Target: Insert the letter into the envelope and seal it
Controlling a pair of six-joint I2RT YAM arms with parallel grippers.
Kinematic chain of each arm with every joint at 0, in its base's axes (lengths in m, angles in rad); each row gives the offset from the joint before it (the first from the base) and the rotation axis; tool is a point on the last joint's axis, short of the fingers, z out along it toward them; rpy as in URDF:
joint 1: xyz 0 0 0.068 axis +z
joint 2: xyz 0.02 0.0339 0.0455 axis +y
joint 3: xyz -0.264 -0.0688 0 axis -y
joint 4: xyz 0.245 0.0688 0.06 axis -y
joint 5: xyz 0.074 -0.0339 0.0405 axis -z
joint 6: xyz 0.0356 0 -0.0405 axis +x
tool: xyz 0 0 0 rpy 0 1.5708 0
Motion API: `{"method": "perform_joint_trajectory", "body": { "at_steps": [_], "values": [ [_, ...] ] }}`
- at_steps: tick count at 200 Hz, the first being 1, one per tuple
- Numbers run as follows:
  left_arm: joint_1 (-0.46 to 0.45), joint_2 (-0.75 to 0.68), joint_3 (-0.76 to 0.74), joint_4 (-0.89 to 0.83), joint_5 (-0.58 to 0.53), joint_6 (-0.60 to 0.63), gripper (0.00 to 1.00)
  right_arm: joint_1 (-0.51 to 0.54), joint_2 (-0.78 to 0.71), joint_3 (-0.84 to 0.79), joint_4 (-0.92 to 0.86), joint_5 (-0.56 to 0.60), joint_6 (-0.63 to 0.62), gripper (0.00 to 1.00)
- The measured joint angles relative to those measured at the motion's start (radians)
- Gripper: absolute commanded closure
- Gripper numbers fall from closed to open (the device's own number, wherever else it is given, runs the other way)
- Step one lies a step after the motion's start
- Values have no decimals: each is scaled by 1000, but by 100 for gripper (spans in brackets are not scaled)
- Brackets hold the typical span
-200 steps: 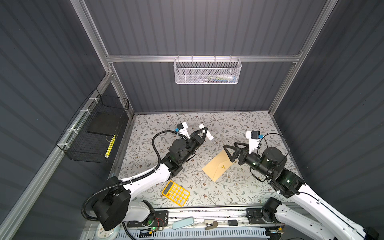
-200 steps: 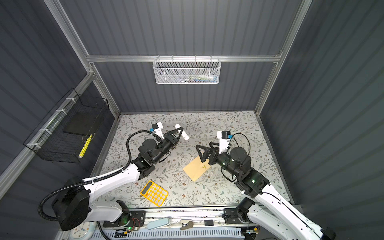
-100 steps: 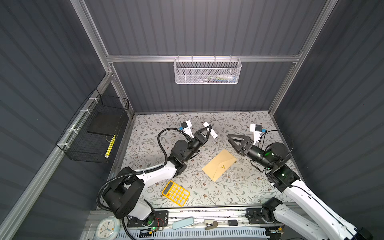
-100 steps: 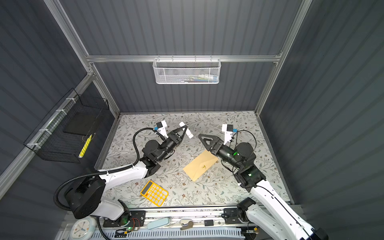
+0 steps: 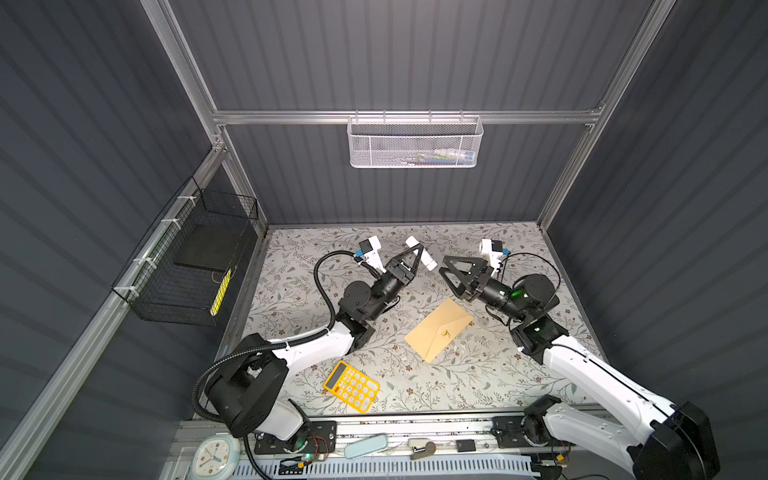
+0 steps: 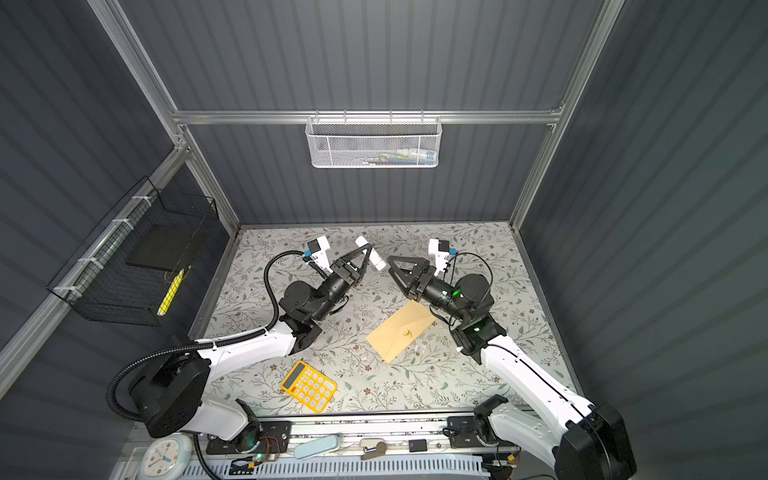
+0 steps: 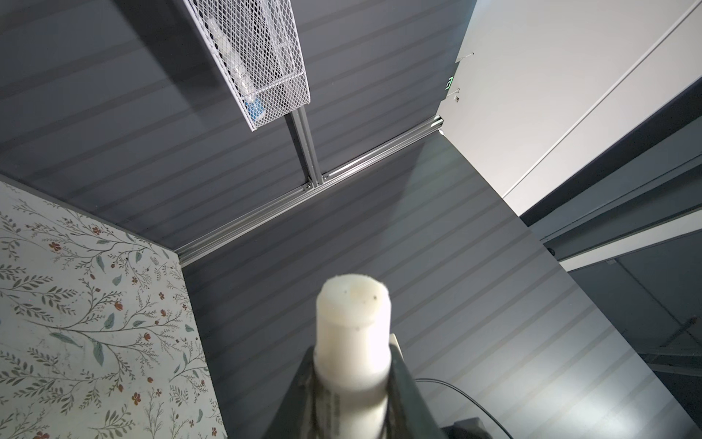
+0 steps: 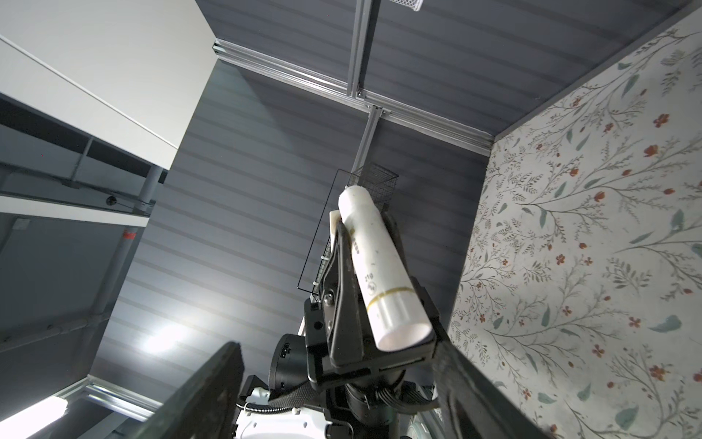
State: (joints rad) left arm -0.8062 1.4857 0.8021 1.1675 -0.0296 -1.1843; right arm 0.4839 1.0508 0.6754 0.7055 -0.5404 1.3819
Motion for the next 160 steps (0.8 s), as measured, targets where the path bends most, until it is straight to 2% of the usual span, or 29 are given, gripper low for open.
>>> {"method": "perform_joint_trajectory", "body": {
  "at_steps": [45, 160],
  "values": [
    [-5, 0, 0, 2, -4, 3, 100, 0, 25, -14, 84, -14, 53, 31],
    [-10, 0, 1, 8, -5, 4, 100, 3, 78, -40, 149, -37, 84, 36]
  ]
}}
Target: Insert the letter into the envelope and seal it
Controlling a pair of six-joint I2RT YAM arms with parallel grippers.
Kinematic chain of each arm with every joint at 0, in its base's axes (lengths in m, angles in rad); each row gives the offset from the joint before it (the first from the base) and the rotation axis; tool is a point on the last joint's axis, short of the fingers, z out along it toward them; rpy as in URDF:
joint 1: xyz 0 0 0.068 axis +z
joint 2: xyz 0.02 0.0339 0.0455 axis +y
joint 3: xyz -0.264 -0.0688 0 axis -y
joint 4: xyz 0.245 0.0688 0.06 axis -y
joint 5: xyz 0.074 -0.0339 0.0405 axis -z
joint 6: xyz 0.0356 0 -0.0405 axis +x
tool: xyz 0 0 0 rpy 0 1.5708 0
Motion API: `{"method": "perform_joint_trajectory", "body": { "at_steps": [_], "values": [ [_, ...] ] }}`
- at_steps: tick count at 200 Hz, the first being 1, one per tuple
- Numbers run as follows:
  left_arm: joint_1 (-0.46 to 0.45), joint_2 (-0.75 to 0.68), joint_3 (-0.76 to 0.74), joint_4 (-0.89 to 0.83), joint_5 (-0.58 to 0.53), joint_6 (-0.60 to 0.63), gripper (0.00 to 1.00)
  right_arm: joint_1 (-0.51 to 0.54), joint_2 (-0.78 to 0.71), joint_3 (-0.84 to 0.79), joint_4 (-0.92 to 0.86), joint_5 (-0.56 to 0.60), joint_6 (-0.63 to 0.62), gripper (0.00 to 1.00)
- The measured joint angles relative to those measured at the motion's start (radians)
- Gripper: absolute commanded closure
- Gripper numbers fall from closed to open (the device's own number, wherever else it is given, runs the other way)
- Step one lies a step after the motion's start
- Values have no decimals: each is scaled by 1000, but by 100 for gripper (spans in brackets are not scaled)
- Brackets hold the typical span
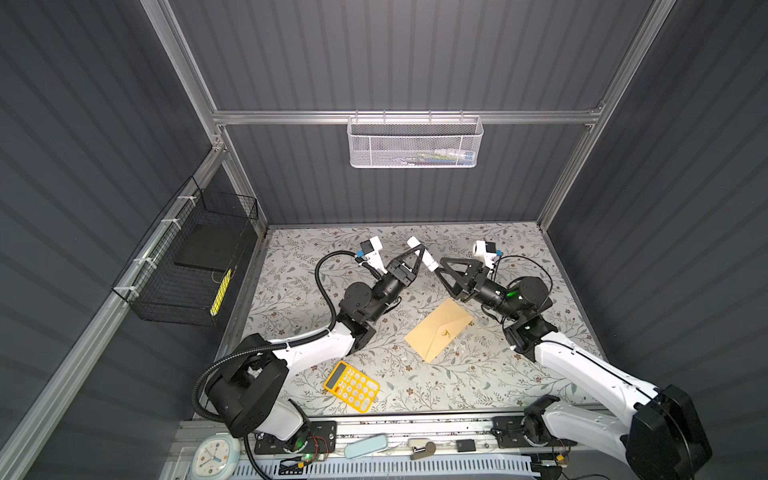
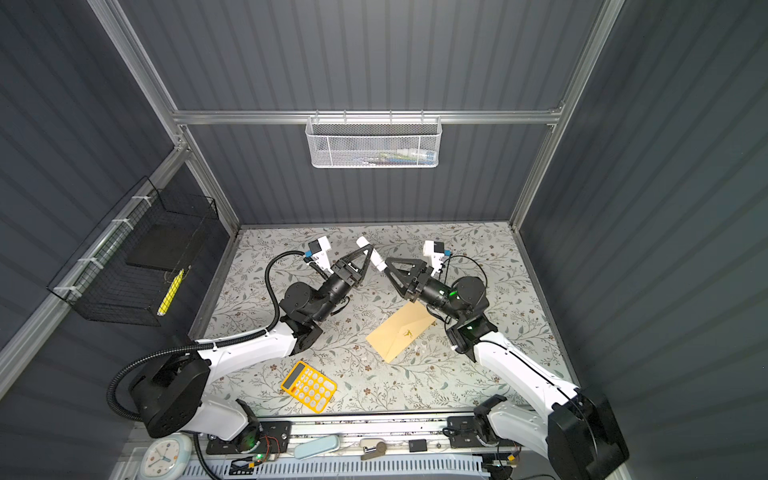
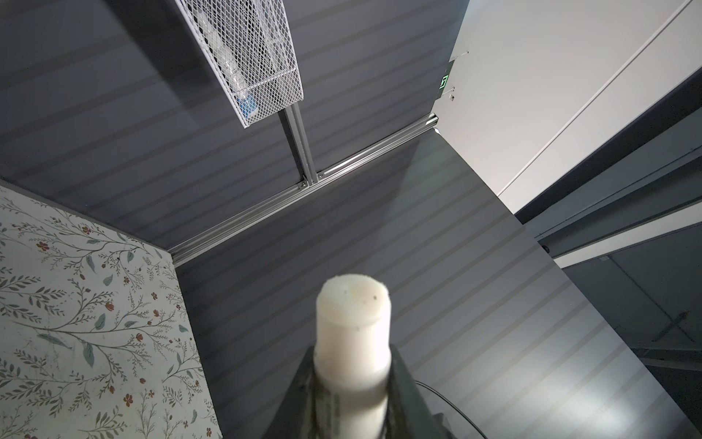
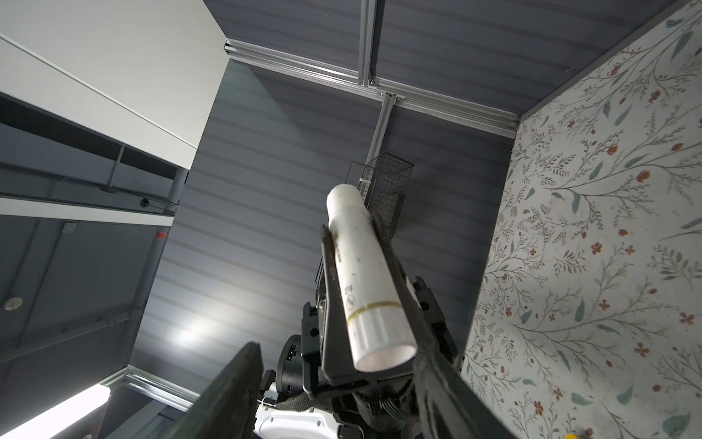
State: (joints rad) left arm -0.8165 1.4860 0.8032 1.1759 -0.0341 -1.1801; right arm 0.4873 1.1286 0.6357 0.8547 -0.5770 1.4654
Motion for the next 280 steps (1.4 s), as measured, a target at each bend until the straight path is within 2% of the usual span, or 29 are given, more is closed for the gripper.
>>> {"method": "perform_joint_trajectory", "body": {
  "at_steps": [86, 280],
  "values": [
    [0, 0, 0, 0, 0, 0, 100, 7, 71, 0, 58, -2, 16, 46],
    [-1, 0, 0, 14, -9, -1, 100, 11, 95, 0, 120, -25, 26, 72]
  ]
}}
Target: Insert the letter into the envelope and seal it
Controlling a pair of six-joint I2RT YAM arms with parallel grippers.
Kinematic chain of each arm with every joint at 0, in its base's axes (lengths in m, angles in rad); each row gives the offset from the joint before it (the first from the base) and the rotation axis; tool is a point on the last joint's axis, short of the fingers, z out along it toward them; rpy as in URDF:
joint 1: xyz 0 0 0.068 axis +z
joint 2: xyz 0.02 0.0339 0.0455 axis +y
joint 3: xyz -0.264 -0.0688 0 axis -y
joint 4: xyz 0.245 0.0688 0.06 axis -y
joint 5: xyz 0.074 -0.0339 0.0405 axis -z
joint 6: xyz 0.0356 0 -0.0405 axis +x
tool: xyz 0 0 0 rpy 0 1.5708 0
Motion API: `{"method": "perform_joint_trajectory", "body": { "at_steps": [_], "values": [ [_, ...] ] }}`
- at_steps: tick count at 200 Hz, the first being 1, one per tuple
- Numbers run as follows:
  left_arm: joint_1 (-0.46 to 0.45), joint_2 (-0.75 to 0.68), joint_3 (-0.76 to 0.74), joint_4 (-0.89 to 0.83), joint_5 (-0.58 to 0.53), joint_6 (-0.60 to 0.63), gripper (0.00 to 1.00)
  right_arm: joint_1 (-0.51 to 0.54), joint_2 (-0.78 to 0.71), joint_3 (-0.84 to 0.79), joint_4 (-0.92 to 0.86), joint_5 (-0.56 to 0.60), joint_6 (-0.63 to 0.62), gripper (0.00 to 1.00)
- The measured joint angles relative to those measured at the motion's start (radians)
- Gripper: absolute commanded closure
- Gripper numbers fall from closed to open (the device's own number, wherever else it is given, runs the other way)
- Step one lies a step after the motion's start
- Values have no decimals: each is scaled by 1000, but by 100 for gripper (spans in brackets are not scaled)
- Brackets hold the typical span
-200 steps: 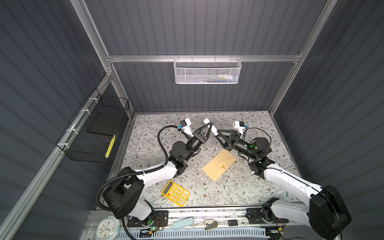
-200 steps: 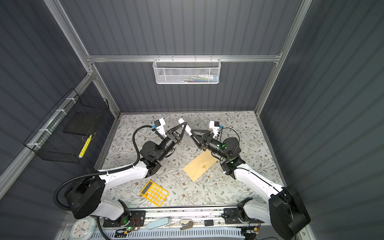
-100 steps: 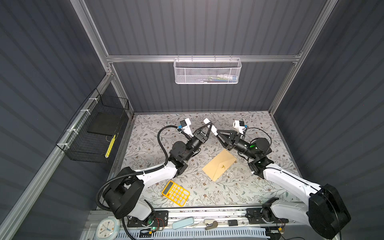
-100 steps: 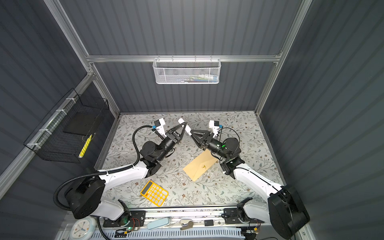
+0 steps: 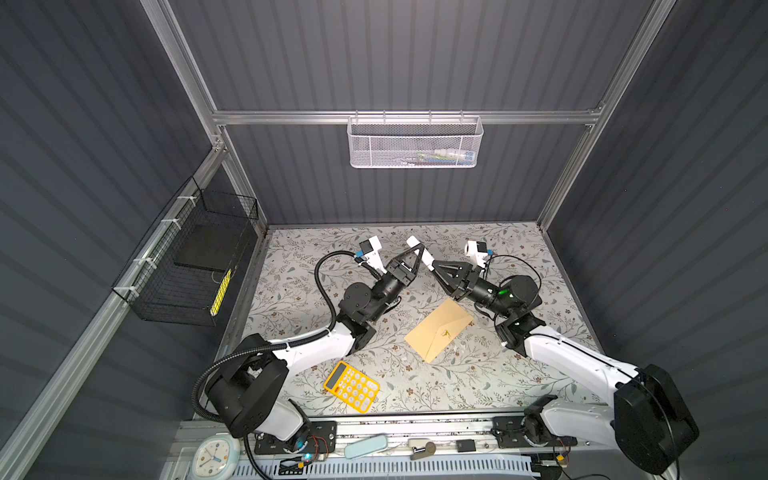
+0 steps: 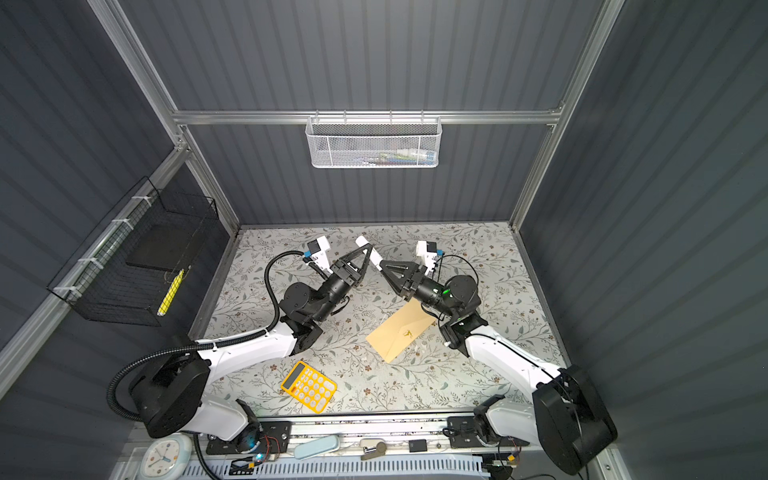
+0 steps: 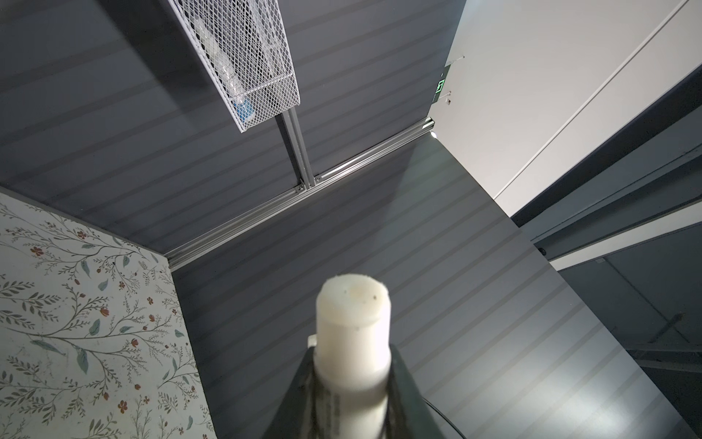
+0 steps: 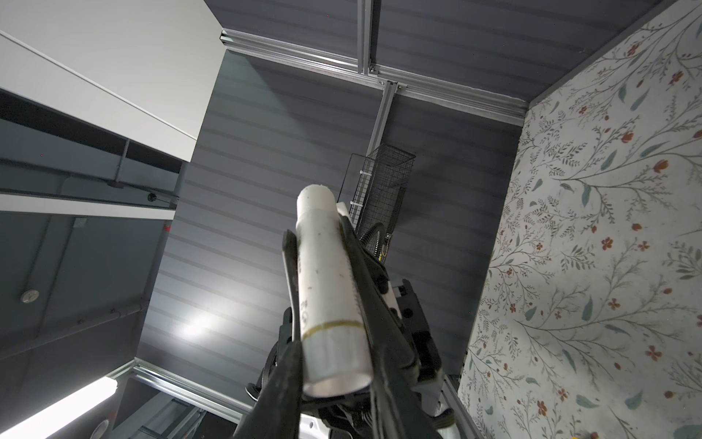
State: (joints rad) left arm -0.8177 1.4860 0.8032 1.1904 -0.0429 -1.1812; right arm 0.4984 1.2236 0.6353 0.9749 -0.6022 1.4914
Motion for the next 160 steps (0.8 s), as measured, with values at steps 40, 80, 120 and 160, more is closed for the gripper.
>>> {"method": "perform_joint_trajectory", "body": {
  "at_steps": [40, 80, 120, 160],
  "values": [
    [-2, 0, 0, -2, -8, 0, 100, 0, 0, 0, -3, -1, -17, 76],
    [-2, -13, 0, -71, -13, -5, 100, -2, -25, 1, -89, 4, -89, 76],
    [-8, -51, 13, -193, -28, -19, 100, -2, -99, 37, -306, 16, -246, 77],
    [-19, -80, 51, -337, -29, -42, 100, 3, -156, 108, -560, 50, -449, 77]
  ]
}}
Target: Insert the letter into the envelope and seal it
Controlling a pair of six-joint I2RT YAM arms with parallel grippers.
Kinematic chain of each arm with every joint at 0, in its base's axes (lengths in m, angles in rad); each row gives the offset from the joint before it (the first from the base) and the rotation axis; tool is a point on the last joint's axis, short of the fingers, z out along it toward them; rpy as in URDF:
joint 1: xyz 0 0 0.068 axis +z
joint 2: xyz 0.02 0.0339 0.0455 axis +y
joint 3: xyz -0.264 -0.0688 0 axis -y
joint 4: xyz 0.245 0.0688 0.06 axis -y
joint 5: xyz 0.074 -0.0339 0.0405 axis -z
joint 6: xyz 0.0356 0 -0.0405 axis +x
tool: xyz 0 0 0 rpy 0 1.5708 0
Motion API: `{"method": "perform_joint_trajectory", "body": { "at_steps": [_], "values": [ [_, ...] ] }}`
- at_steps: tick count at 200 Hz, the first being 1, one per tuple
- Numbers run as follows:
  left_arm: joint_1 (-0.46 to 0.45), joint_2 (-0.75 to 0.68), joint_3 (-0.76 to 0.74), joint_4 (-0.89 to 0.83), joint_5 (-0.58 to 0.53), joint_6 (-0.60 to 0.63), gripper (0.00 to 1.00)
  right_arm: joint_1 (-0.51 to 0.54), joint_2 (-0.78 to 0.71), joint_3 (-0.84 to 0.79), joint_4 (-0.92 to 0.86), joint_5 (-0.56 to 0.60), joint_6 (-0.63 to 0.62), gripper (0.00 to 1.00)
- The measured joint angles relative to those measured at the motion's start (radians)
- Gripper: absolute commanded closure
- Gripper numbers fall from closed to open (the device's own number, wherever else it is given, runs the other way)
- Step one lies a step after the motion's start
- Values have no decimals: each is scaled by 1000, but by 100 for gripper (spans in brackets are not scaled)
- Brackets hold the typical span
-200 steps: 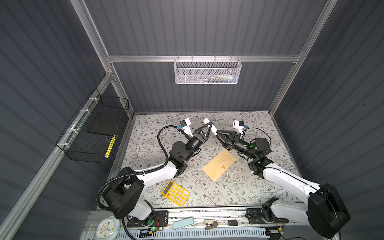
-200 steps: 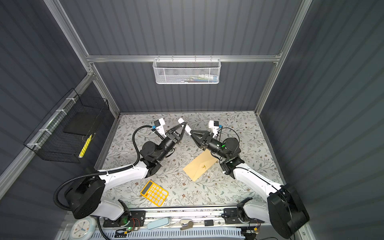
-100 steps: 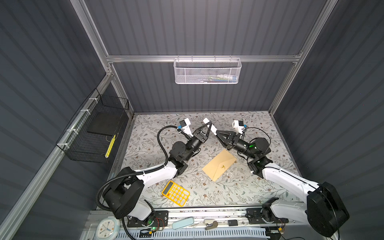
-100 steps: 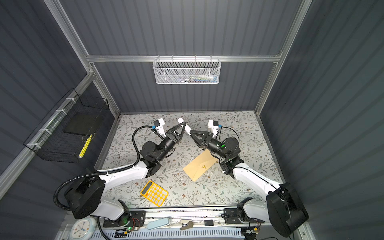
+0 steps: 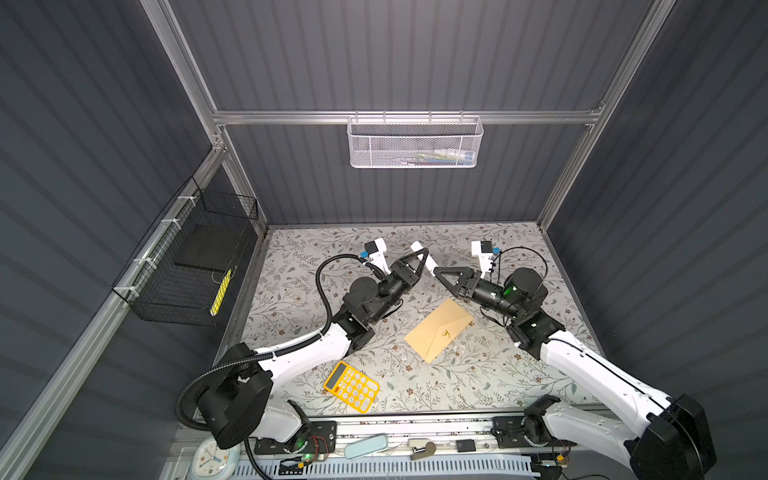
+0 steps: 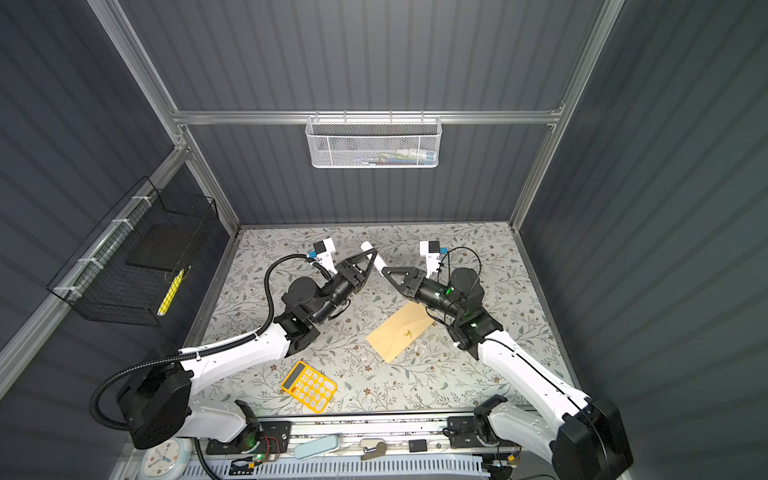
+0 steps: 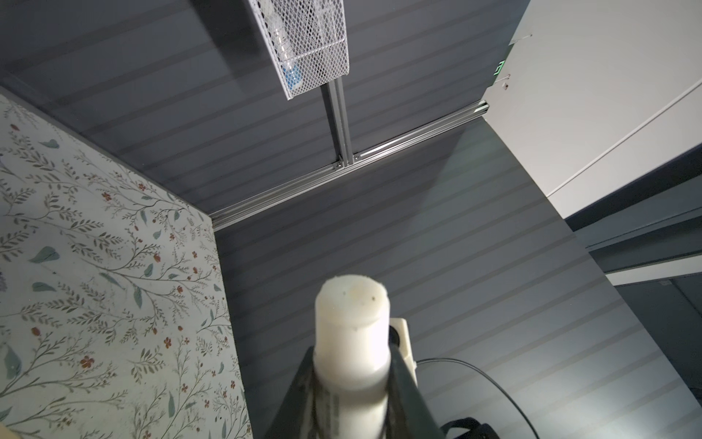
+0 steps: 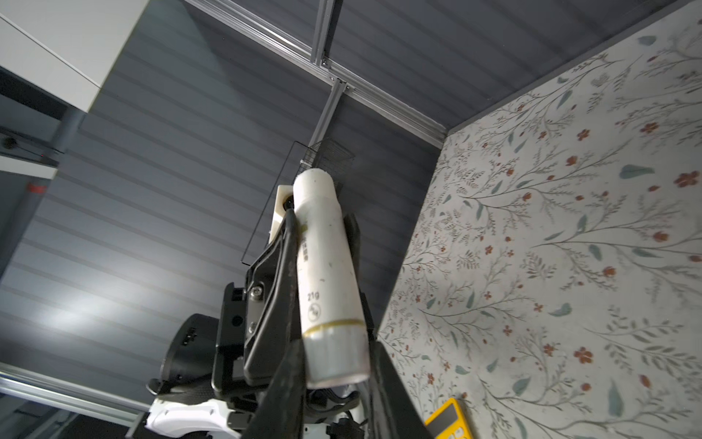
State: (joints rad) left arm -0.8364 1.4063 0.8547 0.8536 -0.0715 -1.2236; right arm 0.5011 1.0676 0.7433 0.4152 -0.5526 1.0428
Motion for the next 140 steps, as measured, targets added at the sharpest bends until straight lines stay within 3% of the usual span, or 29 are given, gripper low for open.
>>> {"method": "perform_joint_trajectory", "body": {
  "at_steps": [95, 140],
  "values": [
    [-1, -4, 60, -263, -11, -22, 100, 55, 9, 127, -383, 143, -410, 74],
    [-1, -4, 64, -346, -23, -21, 100, 137, 26, 142, -459, 318, -607, 73]
  ]
}}
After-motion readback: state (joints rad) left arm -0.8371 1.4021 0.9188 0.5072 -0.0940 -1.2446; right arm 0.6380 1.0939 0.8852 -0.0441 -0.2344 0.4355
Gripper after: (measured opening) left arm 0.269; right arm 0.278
